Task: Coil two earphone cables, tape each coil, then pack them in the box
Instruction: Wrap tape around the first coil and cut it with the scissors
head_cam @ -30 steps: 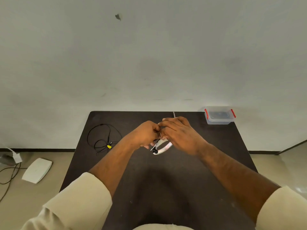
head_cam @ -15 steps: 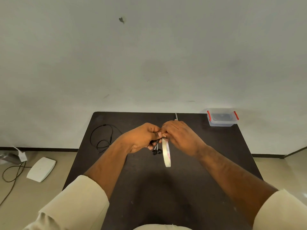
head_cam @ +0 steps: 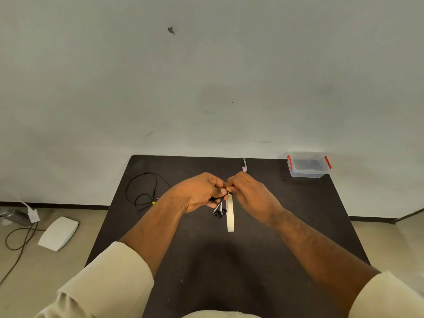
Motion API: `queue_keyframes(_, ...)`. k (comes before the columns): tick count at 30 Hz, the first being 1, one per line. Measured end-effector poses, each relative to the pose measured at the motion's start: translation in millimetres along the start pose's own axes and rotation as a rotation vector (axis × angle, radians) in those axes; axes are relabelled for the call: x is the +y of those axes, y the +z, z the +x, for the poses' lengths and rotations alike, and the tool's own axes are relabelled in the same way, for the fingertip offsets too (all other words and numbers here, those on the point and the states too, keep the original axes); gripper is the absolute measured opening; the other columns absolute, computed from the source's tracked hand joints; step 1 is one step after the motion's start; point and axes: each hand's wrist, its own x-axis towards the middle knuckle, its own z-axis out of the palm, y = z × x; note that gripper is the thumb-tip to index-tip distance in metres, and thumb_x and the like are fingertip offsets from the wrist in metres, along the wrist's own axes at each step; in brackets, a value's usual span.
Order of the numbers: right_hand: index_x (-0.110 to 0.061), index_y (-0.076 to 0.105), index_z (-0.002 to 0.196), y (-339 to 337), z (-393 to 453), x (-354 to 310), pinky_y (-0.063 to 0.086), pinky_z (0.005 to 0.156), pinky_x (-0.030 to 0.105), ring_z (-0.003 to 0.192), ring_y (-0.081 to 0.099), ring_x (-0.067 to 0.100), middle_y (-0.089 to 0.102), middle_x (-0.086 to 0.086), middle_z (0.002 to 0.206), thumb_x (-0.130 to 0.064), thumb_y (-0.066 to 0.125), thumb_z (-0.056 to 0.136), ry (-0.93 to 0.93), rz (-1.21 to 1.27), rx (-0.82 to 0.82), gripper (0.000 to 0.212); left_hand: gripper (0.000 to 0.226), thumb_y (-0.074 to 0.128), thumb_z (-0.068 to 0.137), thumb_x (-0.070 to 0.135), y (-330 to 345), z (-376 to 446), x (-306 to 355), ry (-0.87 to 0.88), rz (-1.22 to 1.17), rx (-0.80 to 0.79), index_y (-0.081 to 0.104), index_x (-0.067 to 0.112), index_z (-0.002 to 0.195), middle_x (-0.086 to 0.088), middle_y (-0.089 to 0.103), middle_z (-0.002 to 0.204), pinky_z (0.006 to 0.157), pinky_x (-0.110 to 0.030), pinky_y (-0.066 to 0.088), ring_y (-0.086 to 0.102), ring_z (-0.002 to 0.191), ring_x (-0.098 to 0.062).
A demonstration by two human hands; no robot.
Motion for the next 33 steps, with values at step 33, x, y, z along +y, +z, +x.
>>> queue_keyframes(33, -0.011, 0.071, 0.095, -18, 1, -3, 0.052, 0.074, 0.024, 0.082, 0.063, 0.007, 0.069, -0.003, 0.089, -0.017, 0.077, 0.08, 0.294, 0.379, -0.074, 0.018, 0.004, 0.07, 0.085, 0.006, 12, -8, 2, -0.017, -0.025, 0.297, 0.074, 0.006, 0.085, -0.006, 0.07, 0.071, 0.059, -0.023, 0.054, 0.061, 0.063, -0.01)
